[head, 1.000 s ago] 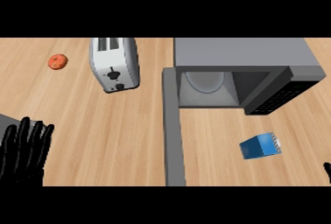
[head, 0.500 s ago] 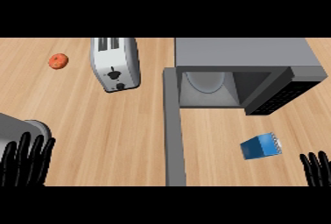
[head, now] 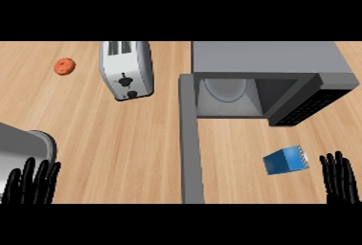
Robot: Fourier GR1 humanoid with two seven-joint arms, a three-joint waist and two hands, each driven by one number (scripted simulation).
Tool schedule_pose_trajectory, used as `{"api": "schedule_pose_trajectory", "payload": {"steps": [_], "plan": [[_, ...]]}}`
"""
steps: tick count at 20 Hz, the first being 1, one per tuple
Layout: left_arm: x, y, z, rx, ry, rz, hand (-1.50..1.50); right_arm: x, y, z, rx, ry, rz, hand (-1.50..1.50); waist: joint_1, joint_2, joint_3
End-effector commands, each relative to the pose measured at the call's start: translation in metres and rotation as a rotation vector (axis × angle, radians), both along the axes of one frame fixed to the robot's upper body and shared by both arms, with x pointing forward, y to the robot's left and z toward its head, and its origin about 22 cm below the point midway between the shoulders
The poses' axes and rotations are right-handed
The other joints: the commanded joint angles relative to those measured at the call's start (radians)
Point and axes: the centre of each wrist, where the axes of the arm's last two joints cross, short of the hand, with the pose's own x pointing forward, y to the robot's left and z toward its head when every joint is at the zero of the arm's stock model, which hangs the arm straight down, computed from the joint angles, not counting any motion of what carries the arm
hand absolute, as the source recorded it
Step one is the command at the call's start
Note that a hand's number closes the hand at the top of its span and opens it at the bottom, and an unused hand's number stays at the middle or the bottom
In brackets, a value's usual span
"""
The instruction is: Pick up the milk, place it into the microwave and close the microwave
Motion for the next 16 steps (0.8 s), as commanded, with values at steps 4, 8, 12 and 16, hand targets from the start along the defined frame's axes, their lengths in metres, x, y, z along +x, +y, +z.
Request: {"api": "schedule_pose_trajectory", "payload": {"steps": [4, 8, 12, 16], "plan": [[-0.019, 0.003, -0.002, -0.004, 0.009, -0.011, -1.50, 0.015, -0.033, -0.037, -0.023, 0.026, -0.070, -1.50, 0.002, 0.000, 0.000], [-0.013, -0.005, 0.026, 0.001, 0.006, -0.006, -1.50, 0.028, -0.027, -0.055, -0.034, 0.014, -0.037, -1.50, 0.000, 0.000, 0.000], [-0.011, -0.009, 0.002, 0.001, 0.006, 0.011, -1.50, 0.025, -0.035, -0.088, -0.040, 0.024, -0.046, -1.50, 0.001, 0.001, 0.000], [-0.028, -0.004, -0.007, 0.008, 0.011, -0.011, -1.50, 0.028, -0.037, -0.101, -0.042, 0.005, -0.028, -1.50, 0.003, 0.000, 0.000]]}}
